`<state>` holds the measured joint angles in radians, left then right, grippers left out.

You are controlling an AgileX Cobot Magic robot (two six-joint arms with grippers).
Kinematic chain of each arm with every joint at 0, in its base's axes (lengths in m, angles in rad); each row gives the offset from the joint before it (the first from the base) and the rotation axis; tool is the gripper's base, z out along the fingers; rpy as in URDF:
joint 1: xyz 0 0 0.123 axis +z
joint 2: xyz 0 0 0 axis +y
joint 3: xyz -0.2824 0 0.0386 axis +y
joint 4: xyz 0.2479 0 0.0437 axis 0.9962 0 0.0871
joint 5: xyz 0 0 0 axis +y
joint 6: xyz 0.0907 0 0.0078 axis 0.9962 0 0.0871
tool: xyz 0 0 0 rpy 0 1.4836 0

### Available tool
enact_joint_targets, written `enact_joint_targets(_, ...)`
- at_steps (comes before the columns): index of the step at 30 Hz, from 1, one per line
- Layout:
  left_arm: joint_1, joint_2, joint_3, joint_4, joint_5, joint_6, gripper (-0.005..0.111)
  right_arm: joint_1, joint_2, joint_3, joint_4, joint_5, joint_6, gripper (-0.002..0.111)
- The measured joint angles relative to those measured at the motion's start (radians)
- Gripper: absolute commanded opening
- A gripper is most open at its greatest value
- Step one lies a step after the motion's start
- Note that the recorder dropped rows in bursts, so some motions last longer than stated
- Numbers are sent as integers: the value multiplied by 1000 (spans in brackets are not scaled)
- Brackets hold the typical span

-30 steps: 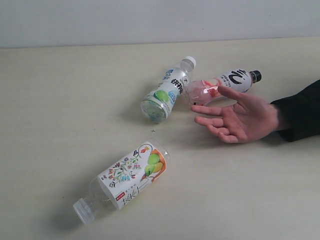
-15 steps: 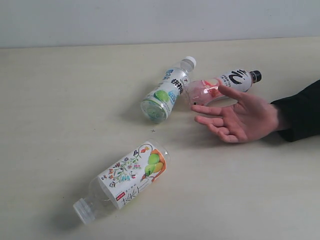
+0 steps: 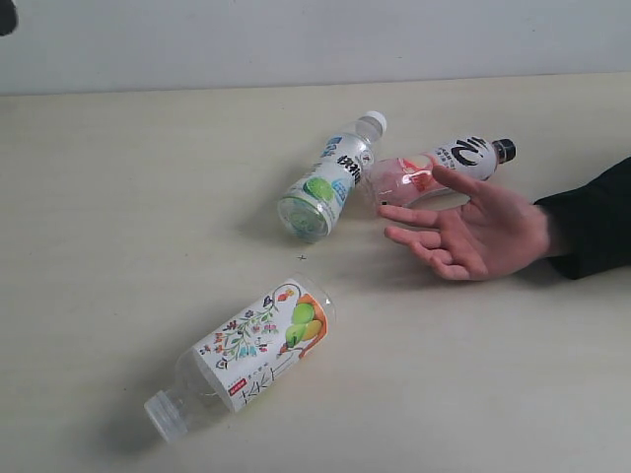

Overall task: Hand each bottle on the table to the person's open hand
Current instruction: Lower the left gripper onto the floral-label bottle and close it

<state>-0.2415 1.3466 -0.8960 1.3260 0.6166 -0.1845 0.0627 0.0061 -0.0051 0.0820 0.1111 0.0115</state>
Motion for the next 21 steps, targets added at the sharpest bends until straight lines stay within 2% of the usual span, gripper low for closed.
enact_joint_targets(3, -45, 56, -74, -346, 37, 195, 0, 0, 0, 0, 0, 0, 0, 0)
enact_joint_targets(7, -84, 123, -168, -857, 159, 583, 0, 0, 0, 0, 0, 0, 0, 0)
enact_joint_targets(9, -90, 150, -194, -1063, 222, 740, 0, 0, 0, 0, 0, 0, 0, 0)
enact_joint_targets(11, -90, 165, -205, -1212, 260, 826, 1, 0, 0, 0, 0, 0, 0, 0)
enact_joint_targets(13, -90, 172, -208, -1326, 280, 859, 5, 0, 0, 0, 0, 0, 0, 0)
enact_joint_targets(15, -98, 178, -209, -1416, 299, 875, 15, 0, 0, 0, 0, 0, 0, 0)
enact_joint_targets(19, -148, 190, -212, -1480, 349, 873, 45, 0, 0, 0, 0, 0, 0, 0)
enact_joint_targets(21, -191, 197, -212, -1500, 363, 816, 58, 0, 0, 0, 0, 0, 0, 0)
